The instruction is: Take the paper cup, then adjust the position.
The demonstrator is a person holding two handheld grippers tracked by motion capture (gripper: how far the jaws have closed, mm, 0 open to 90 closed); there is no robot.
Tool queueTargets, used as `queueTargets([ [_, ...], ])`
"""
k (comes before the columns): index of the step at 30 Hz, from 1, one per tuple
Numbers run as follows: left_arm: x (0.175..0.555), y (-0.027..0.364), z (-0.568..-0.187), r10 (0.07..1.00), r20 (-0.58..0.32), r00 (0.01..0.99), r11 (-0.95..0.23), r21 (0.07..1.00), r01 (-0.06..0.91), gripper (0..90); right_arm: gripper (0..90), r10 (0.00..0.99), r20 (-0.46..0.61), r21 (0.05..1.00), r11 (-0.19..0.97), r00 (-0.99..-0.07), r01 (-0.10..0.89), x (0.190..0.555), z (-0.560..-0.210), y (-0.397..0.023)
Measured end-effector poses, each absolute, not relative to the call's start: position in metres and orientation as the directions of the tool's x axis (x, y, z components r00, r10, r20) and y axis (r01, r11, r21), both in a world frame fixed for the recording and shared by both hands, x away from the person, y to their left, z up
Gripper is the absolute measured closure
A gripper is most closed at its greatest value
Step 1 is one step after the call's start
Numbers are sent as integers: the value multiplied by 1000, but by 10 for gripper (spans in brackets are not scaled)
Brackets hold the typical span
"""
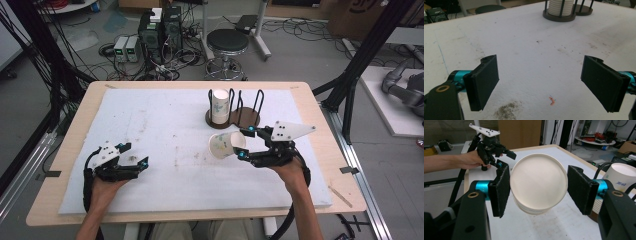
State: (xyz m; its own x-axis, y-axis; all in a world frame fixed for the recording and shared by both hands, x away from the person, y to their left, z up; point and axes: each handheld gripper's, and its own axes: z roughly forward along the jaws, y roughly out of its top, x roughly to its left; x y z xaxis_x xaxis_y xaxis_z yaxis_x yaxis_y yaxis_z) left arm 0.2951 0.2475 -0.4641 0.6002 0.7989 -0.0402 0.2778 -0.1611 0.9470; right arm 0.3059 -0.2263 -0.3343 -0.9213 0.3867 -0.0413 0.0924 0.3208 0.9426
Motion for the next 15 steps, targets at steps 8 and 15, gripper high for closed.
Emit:
queueTargets([
  [8,295,247,-464,798,-40,601,-162,947,278,146,383,389,-41,940,328,-920,97,308,-338,-227],
  [15,295,247,-464,801,-40,597,-160,947,279,146,383,387,-37,938,331,-921,102,312,-340,-227],
])
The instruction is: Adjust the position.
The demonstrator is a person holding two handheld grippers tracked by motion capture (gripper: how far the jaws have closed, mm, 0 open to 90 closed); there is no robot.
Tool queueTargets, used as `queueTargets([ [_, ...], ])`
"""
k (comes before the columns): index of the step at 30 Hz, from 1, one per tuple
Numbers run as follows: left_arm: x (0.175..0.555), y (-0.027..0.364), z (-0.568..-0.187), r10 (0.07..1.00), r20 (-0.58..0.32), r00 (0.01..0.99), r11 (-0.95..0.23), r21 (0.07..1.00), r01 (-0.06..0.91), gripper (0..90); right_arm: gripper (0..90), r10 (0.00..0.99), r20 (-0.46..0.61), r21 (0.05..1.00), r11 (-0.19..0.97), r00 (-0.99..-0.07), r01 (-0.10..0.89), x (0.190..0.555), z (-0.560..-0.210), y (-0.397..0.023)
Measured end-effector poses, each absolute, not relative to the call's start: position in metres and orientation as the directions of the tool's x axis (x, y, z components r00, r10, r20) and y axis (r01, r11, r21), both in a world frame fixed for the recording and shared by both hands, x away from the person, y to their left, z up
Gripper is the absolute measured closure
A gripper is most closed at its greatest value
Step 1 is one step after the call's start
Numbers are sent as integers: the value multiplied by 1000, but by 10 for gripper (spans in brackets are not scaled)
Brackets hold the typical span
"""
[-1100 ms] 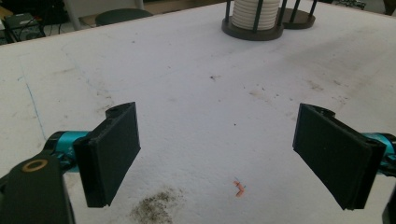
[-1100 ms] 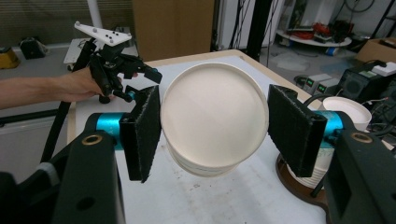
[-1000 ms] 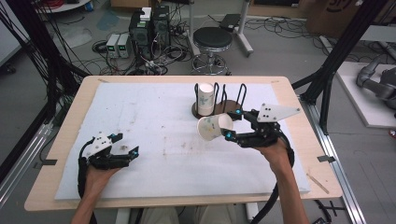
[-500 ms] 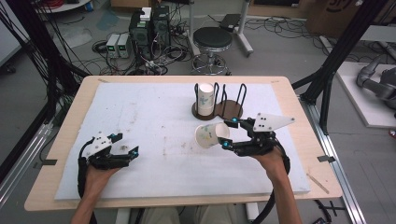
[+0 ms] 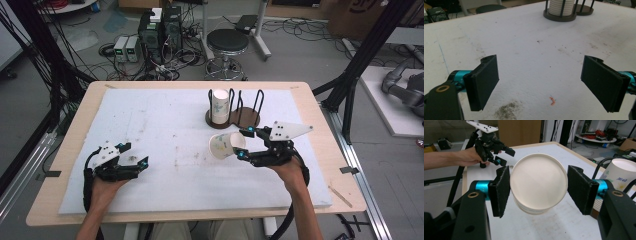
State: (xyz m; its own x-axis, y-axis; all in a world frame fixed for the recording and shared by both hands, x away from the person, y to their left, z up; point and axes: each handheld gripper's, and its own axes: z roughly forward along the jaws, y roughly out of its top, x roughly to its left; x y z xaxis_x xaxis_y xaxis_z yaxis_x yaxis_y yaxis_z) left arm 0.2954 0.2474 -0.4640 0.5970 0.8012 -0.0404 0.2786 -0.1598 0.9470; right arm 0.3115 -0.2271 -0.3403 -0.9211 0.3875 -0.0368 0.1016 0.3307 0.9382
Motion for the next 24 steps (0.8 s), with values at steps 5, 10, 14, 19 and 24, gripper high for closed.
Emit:
queueTargets([
  [5,295,248,-464,799,-40,600,-160,947,277,146,383,376,-38,940,329,-926,95,314,-340,-225],
  [10,294,249,-461,768,-49,639,-156,953,260,146,383,358,-32,941,327,-933,93,315,-341,-223],
  [14,294,251,-450,719,-56,693,-152,960,235,145,383,347,-25,942,322,-937,94,315,-341,-221],
  [19,298,250,-430,581,-63,811,-165,967,193,145,383,313,-23,945,318,-949,82,316,-340,-217],
  [24,303,244,-410,454,-34,890,-186,974,131,145,383,278,-23,945,321,-960,70,314,-338,-213],
])
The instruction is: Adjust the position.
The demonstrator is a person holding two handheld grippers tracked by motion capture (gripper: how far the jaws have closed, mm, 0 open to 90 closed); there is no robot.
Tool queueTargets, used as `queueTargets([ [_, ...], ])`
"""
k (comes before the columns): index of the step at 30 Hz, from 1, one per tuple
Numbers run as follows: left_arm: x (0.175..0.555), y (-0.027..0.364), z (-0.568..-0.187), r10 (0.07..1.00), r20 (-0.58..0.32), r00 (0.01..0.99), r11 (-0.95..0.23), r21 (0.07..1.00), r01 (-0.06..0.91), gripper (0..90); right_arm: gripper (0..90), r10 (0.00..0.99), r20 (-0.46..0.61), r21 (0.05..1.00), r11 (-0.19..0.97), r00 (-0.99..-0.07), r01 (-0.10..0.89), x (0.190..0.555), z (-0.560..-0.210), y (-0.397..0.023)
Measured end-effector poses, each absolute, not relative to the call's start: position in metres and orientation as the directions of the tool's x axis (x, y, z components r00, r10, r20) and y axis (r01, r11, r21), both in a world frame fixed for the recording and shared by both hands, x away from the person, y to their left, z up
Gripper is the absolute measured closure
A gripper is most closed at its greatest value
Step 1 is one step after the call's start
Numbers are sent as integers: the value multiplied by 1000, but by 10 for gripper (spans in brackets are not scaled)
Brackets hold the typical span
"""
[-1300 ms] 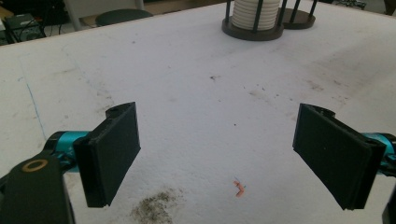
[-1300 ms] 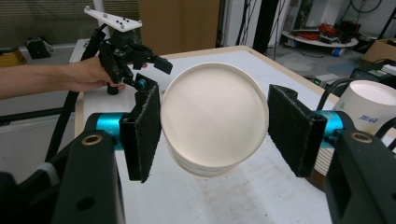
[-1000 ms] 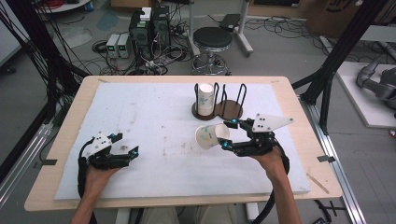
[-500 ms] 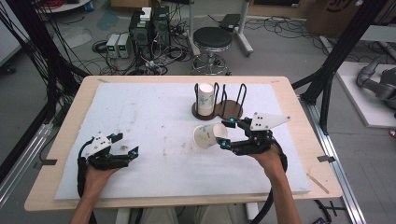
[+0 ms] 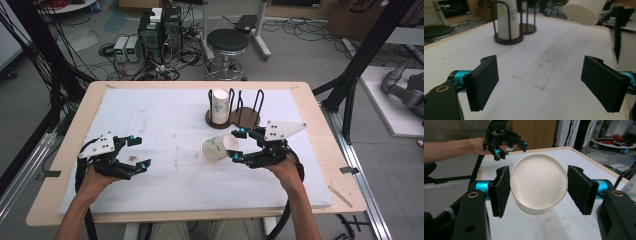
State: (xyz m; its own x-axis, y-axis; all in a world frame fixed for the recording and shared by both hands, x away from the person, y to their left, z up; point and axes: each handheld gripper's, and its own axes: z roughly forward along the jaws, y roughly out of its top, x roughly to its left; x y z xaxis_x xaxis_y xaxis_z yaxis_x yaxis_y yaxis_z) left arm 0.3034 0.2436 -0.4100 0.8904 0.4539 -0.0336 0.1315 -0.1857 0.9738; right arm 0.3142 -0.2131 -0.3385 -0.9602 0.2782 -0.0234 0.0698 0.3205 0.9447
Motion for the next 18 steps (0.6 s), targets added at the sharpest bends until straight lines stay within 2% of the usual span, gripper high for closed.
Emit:
queueTargets([
  [2,304,242,-407,435,-29,900,-186,975,121,144,383,265,-23,944,323,-964,67,314,-338,-211],
  [4,307,237,-399,362,-36,931,-176,979,106,145,383,251,-22,943,327,-968,63,313,-338,-210],
  [5,307,237,-399,362,-36,931,-176,979,106,145,383,251,-22,943,327,-968,63,313,-338,-210],
  [7,308,232,-395,303,-36,952,-164,982,89,145,383,225,-15,945,322,-974,60,314,-337,-208],
  [9,309,229,-394,295,-38,955,-162,983,89,145,383,213,-15,946,319,-977,55,315,-337,-207],
  [18,315,181,-385,157,-28,987,-127,991,48,140,383,156,1,947,318,-988,51,316,-337,-199],
])
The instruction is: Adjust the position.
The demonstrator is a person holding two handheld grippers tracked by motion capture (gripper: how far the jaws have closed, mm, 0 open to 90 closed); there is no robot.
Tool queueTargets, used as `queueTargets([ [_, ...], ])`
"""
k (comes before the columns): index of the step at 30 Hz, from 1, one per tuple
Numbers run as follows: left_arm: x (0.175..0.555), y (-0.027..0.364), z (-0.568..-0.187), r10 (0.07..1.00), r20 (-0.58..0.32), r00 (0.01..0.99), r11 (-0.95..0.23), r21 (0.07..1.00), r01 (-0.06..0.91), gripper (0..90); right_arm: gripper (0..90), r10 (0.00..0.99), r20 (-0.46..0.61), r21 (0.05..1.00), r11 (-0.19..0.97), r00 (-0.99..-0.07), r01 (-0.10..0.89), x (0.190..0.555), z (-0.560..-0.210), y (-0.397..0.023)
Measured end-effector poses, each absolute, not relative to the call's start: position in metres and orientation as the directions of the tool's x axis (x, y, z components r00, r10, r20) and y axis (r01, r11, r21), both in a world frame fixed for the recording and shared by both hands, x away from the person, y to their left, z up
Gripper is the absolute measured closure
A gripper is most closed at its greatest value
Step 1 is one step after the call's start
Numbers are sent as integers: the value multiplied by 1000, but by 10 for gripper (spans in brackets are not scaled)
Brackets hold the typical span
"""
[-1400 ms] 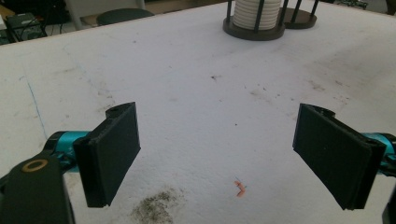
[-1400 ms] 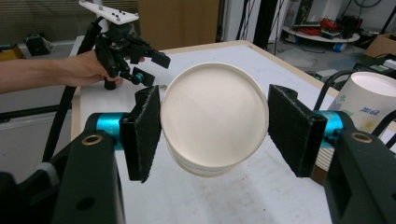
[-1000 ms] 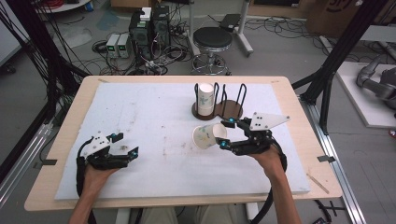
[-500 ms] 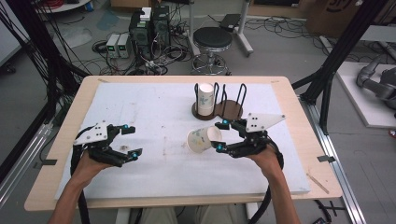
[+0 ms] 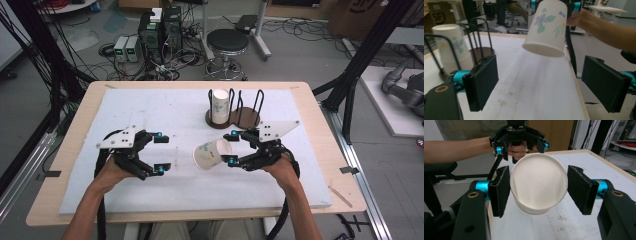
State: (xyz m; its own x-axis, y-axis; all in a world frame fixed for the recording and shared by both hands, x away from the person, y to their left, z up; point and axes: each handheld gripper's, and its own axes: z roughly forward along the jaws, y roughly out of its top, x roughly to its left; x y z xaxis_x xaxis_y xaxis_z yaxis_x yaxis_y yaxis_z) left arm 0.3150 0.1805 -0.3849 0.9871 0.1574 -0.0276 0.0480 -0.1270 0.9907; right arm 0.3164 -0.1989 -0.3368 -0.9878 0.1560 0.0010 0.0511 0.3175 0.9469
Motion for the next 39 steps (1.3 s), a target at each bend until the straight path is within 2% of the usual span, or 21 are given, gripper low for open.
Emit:
queueTargets([
  [5,318,156,-380,102,-22,995,-94,995,32,140,383,134,1,947,317,-991,44,317,-336,-194],
  [17,322,118,-380,58,-14,998,-112,993,20,140,383,109,3,952,305,-994,36,315,-338,-189],
  [33,324,97,-388,38,-12,999,-147,989,17,143,383,92,11,953,300,-996,38,316,-339,-186],
  [39,324,95,-390,39,-8,999,-168,986,15,184,383,84,18,953,300,-996,42,316,-340,-186],
])
